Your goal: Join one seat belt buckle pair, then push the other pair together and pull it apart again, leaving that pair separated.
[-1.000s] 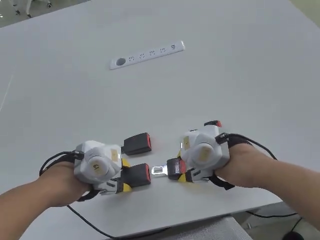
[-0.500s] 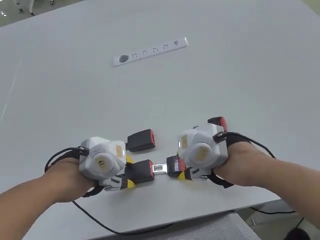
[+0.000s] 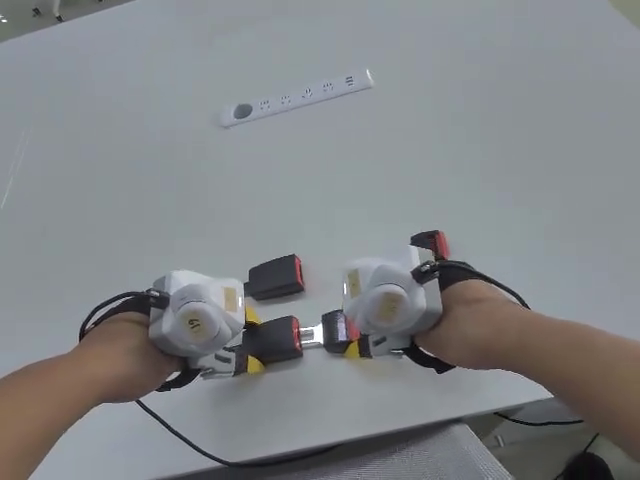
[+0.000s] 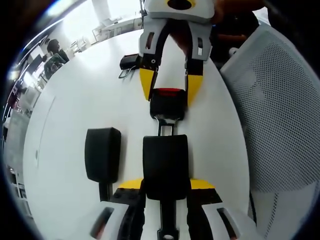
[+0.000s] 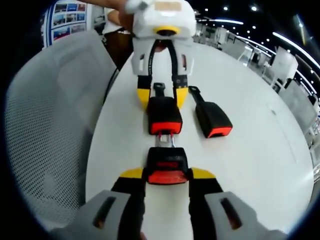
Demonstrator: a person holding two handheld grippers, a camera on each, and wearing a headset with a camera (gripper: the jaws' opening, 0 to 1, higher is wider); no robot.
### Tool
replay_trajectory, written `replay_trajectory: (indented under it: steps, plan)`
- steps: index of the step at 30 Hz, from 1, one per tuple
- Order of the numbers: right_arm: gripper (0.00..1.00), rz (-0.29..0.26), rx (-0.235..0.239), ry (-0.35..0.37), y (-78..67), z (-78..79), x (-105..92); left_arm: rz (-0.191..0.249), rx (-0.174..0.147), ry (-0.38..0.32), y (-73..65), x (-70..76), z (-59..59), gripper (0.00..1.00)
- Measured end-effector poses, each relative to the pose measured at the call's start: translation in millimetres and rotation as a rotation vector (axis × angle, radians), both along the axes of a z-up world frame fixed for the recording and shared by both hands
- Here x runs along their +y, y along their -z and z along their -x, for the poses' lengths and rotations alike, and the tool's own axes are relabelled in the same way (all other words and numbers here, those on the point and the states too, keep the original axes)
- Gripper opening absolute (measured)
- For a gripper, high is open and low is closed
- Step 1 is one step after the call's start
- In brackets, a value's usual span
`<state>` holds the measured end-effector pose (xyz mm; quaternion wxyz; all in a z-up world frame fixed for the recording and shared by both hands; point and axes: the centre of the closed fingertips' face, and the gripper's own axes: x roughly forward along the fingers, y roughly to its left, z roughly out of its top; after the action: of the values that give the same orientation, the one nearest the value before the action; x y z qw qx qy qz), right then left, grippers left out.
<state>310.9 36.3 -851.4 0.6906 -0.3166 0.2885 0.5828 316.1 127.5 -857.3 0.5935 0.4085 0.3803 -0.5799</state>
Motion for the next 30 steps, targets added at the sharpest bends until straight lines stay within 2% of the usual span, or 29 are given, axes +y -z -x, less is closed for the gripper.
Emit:
replay_trajectory:
  steps: [3,8,13,17,30]
  plan:
    - [0.32,0.003,0.001,0.006,1.6,-0.3,3.8,-0.001,0.002,0.006,0.0,-0.4,-0.1,0.32]
    - [0.31,-0.031,0.019,0.037,0.7,-0.5,2.6,0.005,0.006,-0.004,0.2,-0.6,-0.5,0.32]
    - [0.3,-0.024,0.021,0.043,0.1,-0.3,6.0,0.0,0.009,0.003,0.4,-1.7,-0.8,0.32]
    - [0.29,0.002,0.02,0.039,1.1,-1.2,10.9,-0.005,0.012,0.0,0.7,-1.4,-1.4,0.31]
    - [0.29,-0.001,0.018,0.046,-1.8,1.7,11.2,-0.009,0.021,0.015,0.8,-2.3,-0.7,0.31]
